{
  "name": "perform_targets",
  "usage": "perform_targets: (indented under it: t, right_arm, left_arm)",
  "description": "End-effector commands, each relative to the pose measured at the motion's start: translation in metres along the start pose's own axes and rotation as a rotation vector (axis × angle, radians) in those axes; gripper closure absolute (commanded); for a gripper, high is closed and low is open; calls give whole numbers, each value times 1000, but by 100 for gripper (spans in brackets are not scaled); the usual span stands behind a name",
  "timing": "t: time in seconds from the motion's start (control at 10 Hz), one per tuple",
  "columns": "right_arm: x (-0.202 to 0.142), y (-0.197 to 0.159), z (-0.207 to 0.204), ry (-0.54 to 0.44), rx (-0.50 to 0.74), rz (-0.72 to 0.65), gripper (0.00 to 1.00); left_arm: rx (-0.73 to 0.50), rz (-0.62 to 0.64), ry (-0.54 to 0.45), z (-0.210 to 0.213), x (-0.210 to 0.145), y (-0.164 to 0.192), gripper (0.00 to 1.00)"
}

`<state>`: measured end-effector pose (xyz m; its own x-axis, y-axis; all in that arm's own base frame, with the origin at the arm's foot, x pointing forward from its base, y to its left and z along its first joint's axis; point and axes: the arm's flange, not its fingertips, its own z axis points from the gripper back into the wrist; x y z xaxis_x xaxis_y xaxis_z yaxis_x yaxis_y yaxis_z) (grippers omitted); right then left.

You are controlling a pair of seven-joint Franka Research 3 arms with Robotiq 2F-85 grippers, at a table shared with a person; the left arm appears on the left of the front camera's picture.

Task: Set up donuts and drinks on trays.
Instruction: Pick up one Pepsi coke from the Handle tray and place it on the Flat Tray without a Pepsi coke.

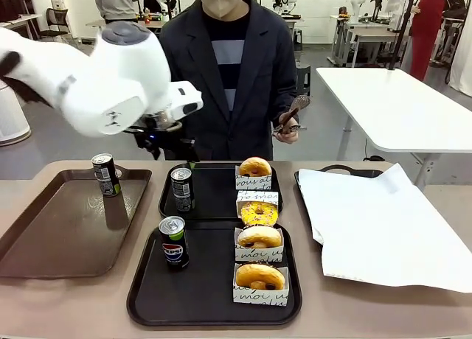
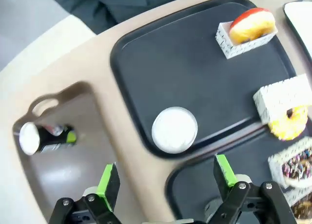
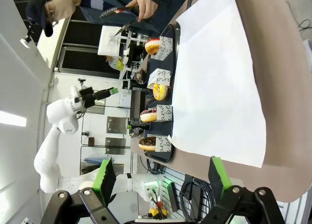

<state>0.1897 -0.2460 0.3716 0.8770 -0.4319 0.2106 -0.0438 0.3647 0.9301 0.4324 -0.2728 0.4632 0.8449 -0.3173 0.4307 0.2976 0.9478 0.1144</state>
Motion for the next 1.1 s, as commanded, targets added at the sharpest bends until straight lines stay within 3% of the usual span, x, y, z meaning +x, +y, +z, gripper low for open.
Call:
perform_targets:
  t: [0.0, 0.3, 0.6, 0.7, 1.0]
  right_arm:
    - [1, 1, -2, -22, 23, 17, 0]
    - [1, 1, -2, -22, 23, 17, 0]
    - [1, 1, -2, -22, 23, 17, 0]
    - [1, 1, -2, -22, 23, 17, 0]
    - [1, 1, -2, -22, 23, 17, 0]
  left_arm:
    - [35, -7, -6, 24, -39, 36, 0]
    - [35, 39, 47, 26, -84, 75, 0]
    - [110, 44, 120, 15, -93, 82, 0]
    - [58, 68, 56, 20, -93, 83, 0]
    - [58, 68, 56, 20, -93, 83, 0]
